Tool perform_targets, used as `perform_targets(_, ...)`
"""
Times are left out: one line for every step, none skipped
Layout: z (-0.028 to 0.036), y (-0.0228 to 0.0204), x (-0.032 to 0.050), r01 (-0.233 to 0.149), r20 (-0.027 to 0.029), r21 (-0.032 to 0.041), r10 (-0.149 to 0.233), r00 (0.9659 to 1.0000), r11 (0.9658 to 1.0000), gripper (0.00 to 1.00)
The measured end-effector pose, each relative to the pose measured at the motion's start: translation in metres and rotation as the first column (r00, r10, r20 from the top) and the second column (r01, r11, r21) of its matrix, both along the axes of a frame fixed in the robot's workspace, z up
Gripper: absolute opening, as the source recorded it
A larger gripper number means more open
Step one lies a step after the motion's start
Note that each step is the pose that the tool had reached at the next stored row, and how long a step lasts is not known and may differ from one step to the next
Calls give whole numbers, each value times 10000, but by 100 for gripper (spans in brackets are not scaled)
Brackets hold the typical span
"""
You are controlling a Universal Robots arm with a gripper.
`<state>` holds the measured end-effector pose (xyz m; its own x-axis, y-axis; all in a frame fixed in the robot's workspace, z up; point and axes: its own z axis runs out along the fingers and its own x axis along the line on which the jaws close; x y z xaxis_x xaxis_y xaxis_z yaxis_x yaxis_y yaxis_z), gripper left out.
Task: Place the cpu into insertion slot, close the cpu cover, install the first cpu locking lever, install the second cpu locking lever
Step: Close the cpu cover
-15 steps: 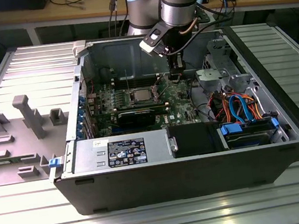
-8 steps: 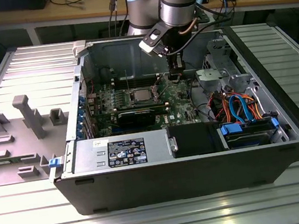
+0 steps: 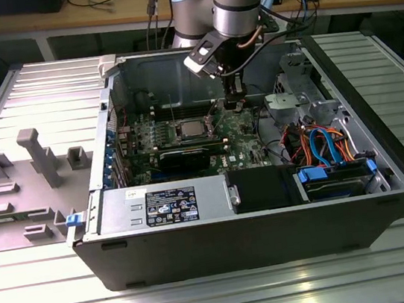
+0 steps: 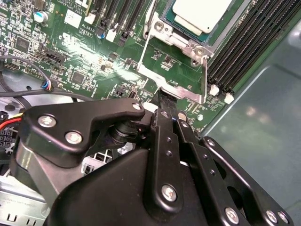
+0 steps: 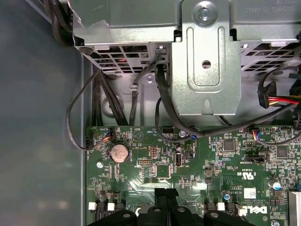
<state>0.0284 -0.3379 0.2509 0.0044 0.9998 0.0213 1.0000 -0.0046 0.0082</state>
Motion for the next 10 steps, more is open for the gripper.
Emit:
perform_targets(-1,0,-1,0,0,-1,0,10000,10000,11)
perform_targets(-2,0,-2,-1,0,0,1,10000,10000,11)
perform_targets(-4,0,-3,0,-1,0,0,10000,10000,11)
perform_targets(-5,0,-4,0,-1,0,0,10000,10000,11)
perform_targets(-6,0,-5,0,-1,0,0,10000,10000,11)
perform_targets(-6,0,-9,2,-1,0,-2,10000,10000,11)
perform_targets(-7,0,-11,2,-2,-1,-2,10000,10000,11)
perform_targets(-7,0,-12,0,-1,0,0,10000,10000,11)
perform_targets(-7,0,-15,0,-1,-1,0,10000,10000,11)
perform_targets(-8,0,-18,0,-2,-1,0,10000,10000,11)
